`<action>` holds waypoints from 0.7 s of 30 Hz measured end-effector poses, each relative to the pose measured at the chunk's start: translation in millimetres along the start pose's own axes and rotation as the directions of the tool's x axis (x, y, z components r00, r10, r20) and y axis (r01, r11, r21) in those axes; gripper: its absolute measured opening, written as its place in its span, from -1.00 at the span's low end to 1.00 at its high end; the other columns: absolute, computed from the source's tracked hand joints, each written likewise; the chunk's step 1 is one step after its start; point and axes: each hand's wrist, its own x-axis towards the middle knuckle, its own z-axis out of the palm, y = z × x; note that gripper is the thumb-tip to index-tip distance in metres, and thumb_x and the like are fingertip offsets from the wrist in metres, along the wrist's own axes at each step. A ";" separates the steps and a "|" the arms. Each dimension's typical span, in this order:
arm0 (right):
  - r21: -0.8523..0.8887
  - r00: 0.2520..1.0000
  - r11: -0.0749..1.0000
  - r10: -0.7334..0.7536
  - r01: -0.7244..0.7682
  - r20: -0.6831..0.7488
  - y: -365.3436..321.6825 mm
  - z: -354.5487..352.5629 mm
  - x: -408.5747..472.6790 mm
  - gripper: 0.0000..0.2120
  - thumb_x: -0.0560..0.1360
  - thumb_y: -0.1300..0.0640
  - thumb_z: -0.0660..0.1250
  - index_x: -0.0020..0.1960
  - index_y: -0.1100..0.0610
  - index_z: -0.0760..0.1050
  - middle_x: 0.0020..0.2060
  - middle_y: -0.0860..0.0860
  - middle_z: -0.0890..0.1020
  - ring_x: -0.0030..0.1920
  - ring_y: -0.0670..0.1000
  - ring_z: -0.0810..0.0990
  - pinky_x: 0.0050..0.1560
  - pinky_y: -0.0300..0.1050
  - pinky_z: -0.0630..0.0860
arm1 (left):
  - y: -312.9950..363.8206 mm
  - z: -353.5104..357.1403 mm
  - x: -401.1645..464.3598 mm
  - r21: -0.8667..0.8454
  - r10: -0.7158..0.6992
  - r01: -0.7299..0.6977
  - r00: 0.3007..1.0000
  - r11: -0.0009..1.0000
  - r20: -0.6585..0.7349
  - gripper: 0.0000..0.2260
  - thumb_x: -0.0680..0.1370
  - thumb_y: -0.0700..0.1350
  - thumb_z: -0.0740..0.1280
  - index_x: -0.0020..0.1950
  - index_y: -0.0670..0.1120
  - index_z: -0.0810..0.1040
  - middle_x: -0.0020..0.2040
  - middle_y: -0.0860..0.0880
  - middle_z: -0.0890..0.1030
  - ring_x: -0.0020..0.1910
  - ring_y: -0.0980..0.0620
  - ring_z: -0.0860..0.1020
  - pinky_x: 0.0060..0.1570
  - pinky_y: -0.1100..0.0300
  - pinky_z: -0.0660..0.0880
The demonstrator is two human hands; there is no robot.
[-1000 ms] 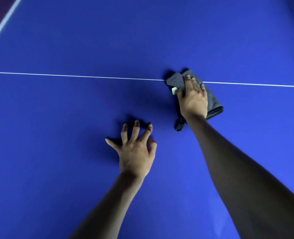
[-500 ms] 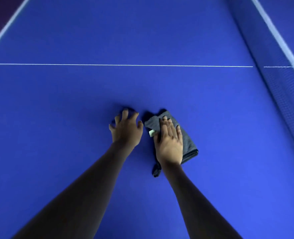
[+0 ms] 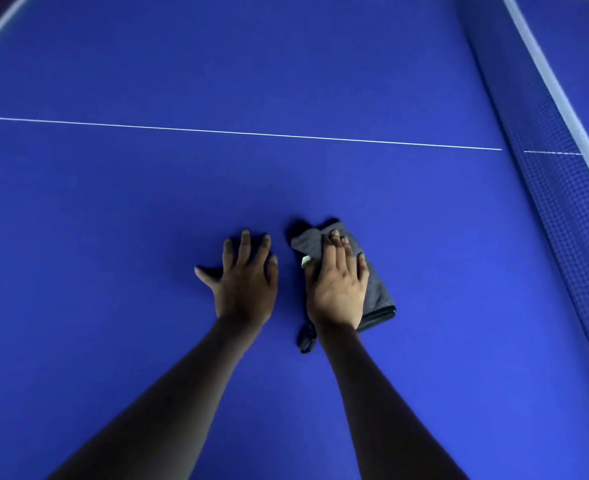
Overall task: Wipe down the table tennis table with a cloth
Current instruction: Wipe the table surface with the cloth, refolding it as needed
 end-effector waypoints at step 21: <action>0.059 0.996 0.996 -0.067 0.064 0.052 42.9 15.7 108.5 -0.41 0.63 -0.12 0.09 0.54 0.19 0.39 0.51 0.13 0.47 0.55 0.09 0.38 0.60 0.13 0.19 | -5.5 -12.9 17.0 0.066 0.017 -0.024 0.995 0.998 0.098 -0.55 0.67 0.17 0.00 0.57 0.24 0.22 0.63 0.14 0.15 0.61 -0.01 0.11 0.25 -0.52 0.23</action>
